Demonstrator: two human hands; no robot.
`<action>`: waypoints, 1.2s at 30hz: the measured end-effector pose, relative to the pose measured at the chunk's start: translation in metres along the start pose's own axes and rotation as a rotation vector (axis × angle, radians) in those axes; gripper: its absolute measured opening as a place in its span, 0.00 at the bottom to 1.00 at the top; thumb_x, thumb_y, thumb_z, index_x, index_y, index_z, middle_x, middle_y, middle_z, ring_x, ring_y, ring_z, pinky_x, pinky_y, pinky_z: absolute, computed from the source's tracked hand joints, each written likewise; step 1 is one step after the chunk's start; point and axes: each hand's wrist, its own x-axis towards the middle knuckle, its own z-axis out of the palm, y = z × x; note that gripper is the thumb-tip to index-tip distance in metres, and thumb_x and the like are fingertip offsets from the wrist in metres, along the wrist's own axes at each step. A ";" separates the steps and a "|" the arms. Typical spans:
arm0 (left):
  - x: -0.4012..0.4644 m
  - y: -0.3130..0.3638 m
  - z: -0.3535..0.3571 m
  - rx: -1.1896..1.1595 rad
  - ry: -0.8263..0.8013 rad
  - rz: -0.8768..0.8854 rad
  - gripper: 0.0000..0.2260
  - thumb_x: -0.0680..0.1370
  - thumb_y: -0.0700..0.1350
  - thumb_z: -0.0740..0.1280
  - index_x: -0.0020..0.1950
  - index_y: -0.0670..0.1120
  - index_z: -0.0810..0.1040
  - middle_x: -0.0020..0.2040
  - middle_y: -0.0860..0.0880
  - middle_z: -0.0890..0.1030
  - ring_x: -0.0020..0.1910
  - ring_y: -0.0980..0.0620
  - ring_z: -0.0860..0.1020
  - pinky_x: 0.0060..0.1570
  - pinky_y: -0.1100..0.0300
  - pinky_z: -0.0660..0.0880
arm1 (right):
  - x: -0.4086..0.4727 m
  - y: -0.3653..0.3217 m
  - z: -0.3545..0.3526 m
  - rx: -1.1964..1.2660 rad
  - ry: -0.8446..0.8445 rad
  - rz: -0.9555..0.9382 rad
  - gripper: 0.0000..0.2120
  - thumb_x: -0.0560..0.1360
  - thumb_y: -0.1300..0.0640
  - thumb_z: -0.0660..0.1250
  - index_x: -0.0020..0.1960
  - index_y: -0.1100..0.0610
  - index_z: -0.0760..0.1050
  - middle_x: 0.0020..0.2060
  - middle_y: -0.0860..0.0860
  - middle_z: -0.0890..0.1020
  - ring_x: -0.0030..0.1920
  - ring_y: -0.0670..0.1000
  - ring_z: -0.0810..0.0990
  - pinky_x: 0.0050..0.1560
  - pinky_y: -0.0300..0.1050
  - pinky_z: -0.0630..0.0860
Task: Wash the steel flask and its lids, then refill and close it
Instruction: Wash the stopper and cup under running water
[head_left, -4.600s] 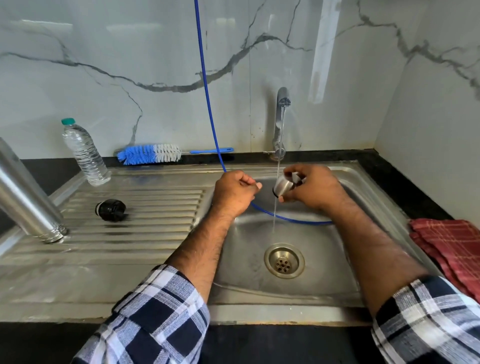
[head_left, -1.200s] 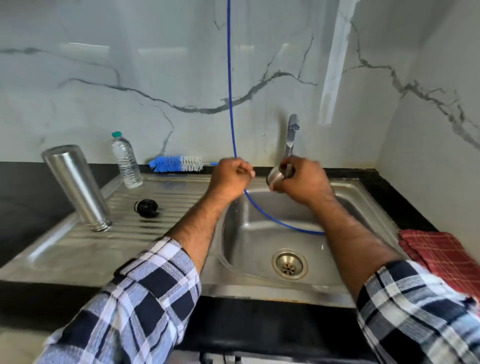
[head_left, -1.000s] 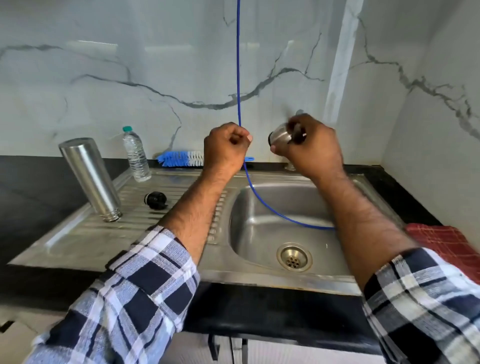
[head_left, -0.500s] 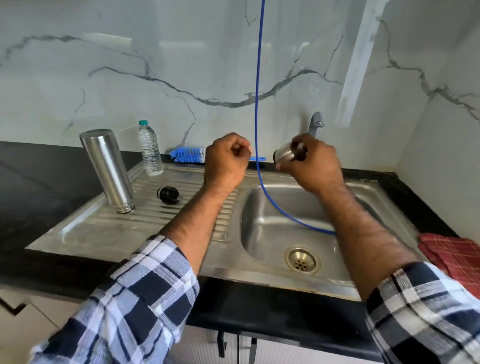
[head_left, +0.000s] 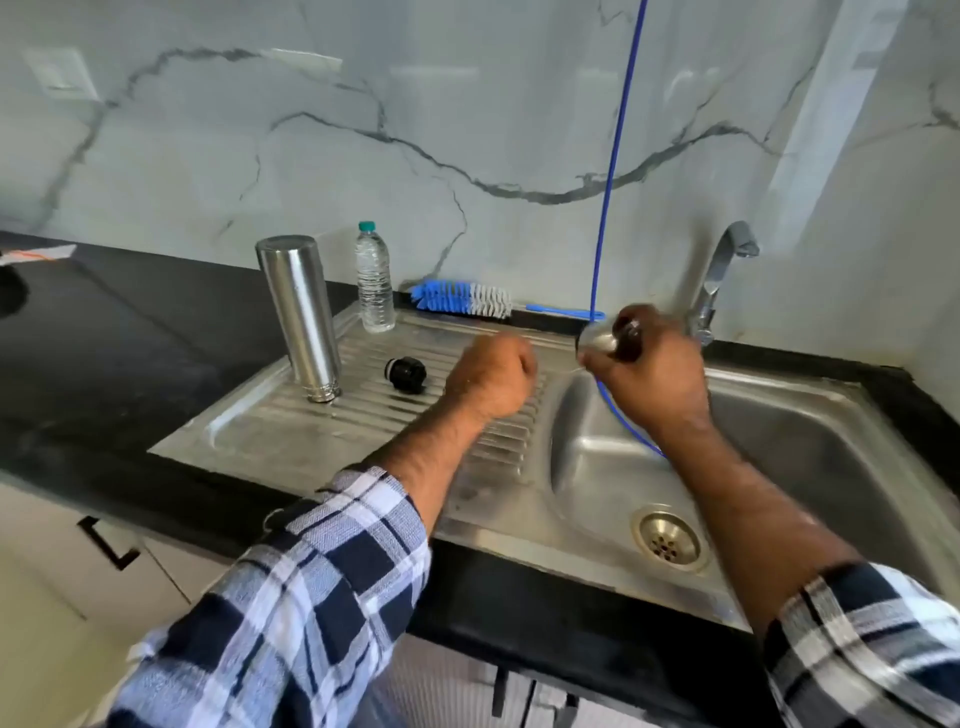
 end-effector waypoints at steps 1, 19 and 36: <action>-0.003 -0.007 0.004 0.067 -0.113 -0.059 0.06 0.76 0.41 0.73 0.41 0.51 0.84 0.37 0.55 0.85 0.38 0.53 0.84 0.49 0.52 0.85 | -0.002 0.002 0.010 -0.100 -0.144 0.016 0.19 0.65 0.43 0.83 0.48 0.51 0.80 0.43 0.50 0.84 0.44 0.54 0.83 0.43 0.43 0.75; 0.081 -0.092 -0.067 -0.098 0.248 -0.189 0.07 0.76 0.48 0.76 0.39 0.52 0.82 0.37 0.57 0.84 0.40 0.55 0.84 0.49 0.52 0.84 | 0.094 -0.069 0.156 0.112 -0.435 0.074 0.34 0.63 0.49 0.88 0.66 0.56 0.82 0.56 0.50 0.85 0.52 0.48 0.80 0.51 0.39 0.73; 0.101 -0.107 -0.054 -0.102 0.221 -0.233 0.07 0.78 0.48 0.76 0.41 0.50 0.82 0.38 0.55 0.83 0.40 0.55 0.83 0.49 0.51 0.84 | 0.109 -0.071 0.194 -0.018 -0.506 -0.095 0.35 0.66 0.43 0.85 0.67 0.56 0.79 0.59 0.52 0.83 0.58 0.53 0.82 0.53 0.46 0.77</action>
